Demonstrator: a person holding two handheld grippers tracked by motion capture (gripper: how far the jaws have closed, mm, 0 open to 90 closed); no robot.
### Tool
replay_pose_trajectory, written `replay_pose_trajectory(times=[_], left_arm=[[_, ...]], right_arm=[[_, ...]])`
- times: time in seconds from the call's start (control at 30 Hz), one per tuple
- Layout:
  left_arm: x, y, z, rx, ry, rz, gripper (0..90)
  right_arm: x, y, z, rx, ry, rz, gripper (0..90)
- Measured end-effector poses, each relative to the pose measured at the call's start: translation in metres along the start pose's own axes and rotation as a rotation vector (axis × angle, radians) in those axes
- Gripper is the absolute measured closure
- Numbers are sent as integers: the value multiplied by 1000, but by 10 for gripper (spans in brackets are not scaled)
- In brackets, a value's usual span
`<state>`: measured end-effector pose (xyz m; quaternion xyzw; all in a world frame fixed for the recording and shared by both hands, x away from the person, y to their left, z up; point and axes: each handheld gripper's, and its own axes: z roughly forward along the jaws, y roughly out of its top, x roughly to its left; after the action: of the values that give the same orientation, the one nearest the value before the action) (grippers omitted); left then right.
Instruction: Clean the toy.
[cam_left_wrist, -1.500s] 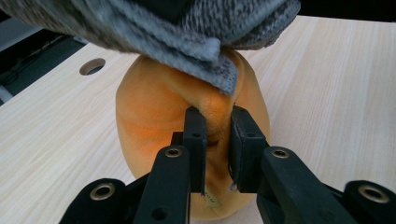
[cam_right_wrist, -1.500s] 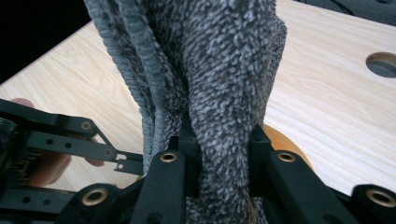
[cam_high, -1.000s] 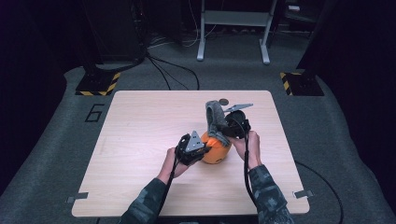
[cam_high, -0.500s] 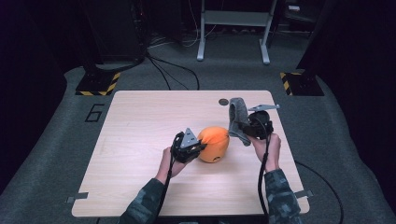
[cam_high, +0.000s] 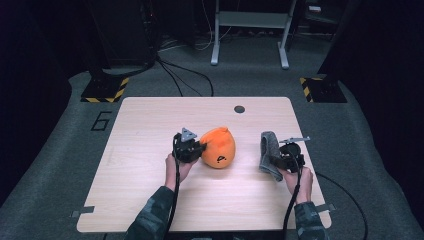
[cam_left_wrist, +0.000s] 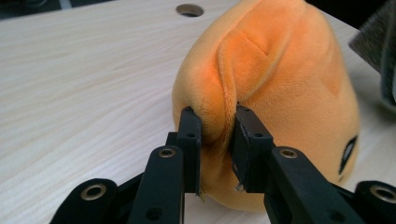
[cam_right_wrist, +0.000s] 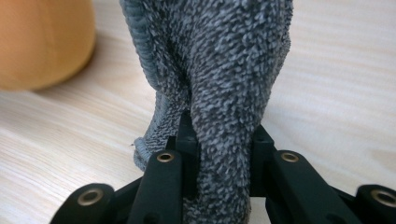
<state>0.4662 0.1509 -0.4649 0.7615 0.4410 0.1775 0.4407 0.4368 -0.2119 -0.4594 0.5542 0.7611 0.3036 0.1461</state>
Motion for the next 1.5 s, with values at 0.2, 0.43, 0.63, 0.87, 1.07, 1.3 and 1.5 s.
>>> replay_pose_trajectory(times=[0.2,0.43,0.63,0.87,1.07,1.3,1.5], left_arm=[[21,0,10,23,3,-102,724],[37,0,18,63,8,-155,661],[46,1,16,60,66,-171,487],[54,0,12,66,68,-185,331],[49,1,-10,35,93,-149,163],[41,-15,-45,26,98,-44,110],[34,-49,-66,87,152,38,78]], right_arm=[[-8,-11,14,19,-5,23,717],[-5,-17,29,41,-15,35,669],[-7,-16,32,16,-18,13,481],[-7,-14,24,-23,22,18,270],[-5,-14,-4,-106,63,-15,109],[-9,-29,-27,-131,45,-44,20],[-18,-60,-33,-135,5,-41,0]])
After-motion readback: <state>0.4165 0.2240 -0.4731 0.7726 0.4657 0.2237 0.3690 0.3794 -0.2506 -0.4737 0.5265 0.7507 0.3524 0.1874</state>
